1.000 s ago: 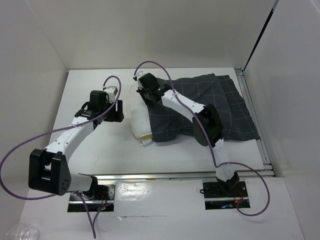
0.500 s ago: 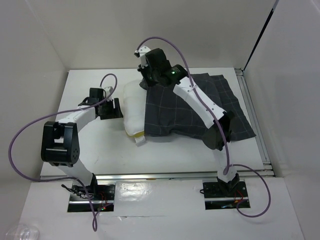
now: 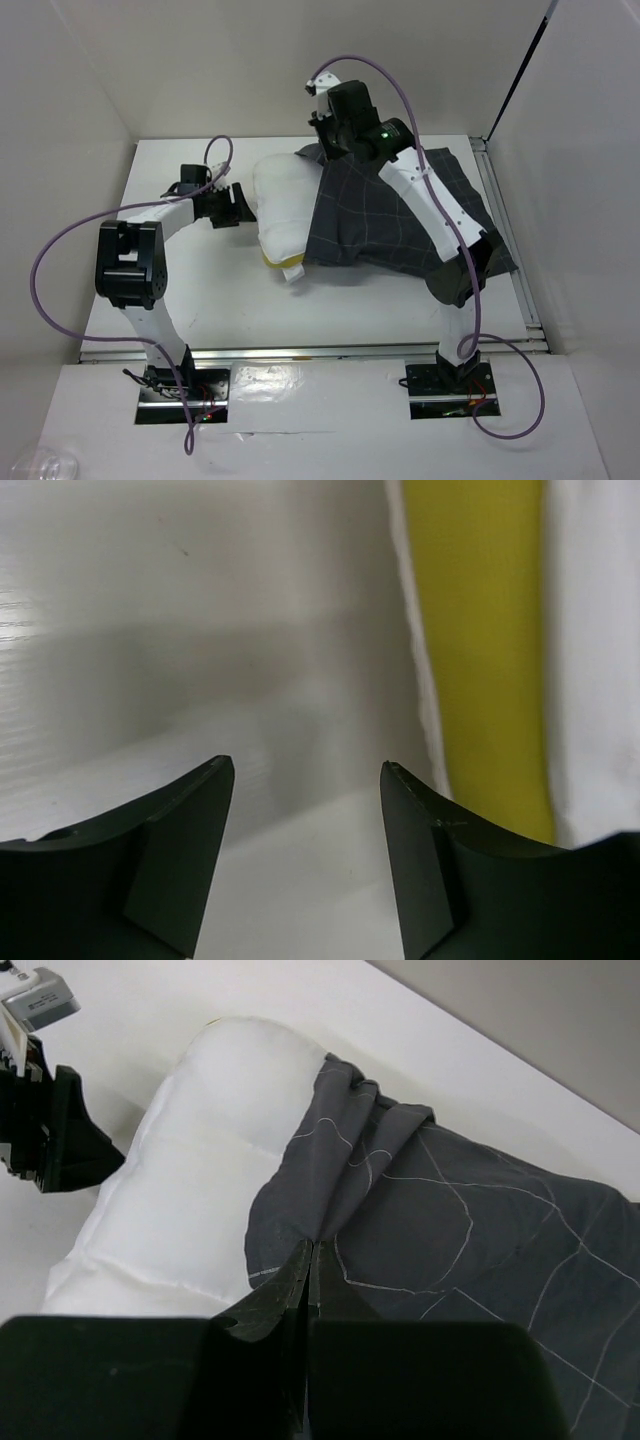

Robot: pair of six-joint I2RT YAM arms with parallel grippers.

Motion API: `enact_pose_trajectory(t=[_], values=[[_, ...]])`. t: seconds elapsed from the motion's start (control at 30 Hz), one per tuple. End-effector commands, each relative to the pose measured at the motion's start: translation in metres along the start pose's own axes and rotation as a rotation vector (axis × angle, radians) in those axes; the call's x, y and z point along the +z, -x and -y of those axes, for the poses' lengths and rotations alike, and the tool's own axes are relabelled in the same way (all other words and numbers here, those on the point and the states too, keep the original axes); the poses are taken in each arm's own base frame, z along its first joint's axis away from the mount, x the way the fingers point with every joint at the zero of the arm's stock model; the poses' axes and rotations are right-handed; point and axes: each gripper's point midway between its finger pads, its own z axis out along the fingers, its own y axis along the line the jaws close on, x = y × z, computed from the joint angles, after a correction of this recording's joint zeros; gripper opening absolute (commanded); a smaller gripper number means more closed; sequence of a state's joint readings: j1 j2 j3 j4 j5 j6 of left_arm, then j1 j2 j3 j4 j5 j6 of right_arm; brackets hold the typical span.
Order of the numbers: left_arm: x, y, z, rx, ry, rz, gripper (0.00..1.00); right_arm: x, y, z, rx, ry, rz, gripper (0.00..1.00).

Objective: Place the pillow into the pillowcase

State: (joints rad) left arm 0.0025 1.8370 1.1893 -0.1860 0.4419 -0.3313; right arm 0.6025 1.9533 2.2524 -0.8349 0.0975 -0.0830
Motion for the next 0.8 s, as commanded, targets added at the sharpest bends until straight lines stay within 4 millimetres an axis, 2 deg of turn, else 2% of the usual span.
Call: enact_pose_trajectory(t=[0.0, 0.17, 0.2, 0.23, 0.3, 0.37, 0.43, 0.5, 0.53, 0.67, 0.73, 0.77], values=[[0.009, 0.017, 0.013, -0.025, -0.091, 0.024, 0.72, -0.067, 0.069, 0.034, 0.022, -0.045, 0.236, 0.0], [0.023, 0.009, 0.029, -0.071, -0.233, -0.037, 0.71, -0.081, 0.074, 0.022, 0.014, 0.043, 0.271, 0.0], [0.02, 0.01, 0.043, -0.069, -0.323, -0.052, 0.71, -0.086, 0.076, 0.02, 0.013, 0.055, 0.281, 0.0], [0.02, 0.008, 0.049, -0.075, -0.369, -0.066, 0.71, -0.086, 0.078, 0.025, 0.016, 0.052, 0.29, 0.0], [0.018, 0.002, 0.079, -0.077, -0.514, -0.118, 0.71, -0.096, 0.087, 0.039, 0.025, 0.038, 0.333, 0.0], [0.015, -0.003, 0.099, -0.07, -0.589, -0.16, 0.71, -0.097, 0.089, 0.054, 0.044, 0.026, 0.345, 0.0], [0.009, -0.013, 0.128, -0.023, -0.684, -0.206, 0.71, -0.103, 0.094, 0.058, 0.055, 0.039, 0.364, 0.0], [0.004, -0.014, 0.149, -0.003, -0.748, -0.226, 0.71, -0.103, 0.094, 0.061, 0.068, 0.049, 0.365, 0.0], [-0.004, -0.011, 0.169, 0.042, -0.807, -0.225, 0.71, -0.103, 0.094, 0.059, 0.078, 0.06, 0.365, 0.0], [-0.022, -0.001, 0.204, 0.084, -0.886, -0.219, 0.73, -0.11, 0.099, 0.063, 0.08, 0.051, 0.38, 0.0], [-0.028, -0.006, 0.22, 0.125, -0.922, -0.221, 0.75, -0.115, 0.103, 0.07, 0.082, 0.038, 0.394, 0.0], [-0.027, -0.005, 0.219, 0.124, -0.915, -0.215, 0.76, -0.125, 0.112, 0.077, 0.083, 0.015, 0.429, 0.0]])
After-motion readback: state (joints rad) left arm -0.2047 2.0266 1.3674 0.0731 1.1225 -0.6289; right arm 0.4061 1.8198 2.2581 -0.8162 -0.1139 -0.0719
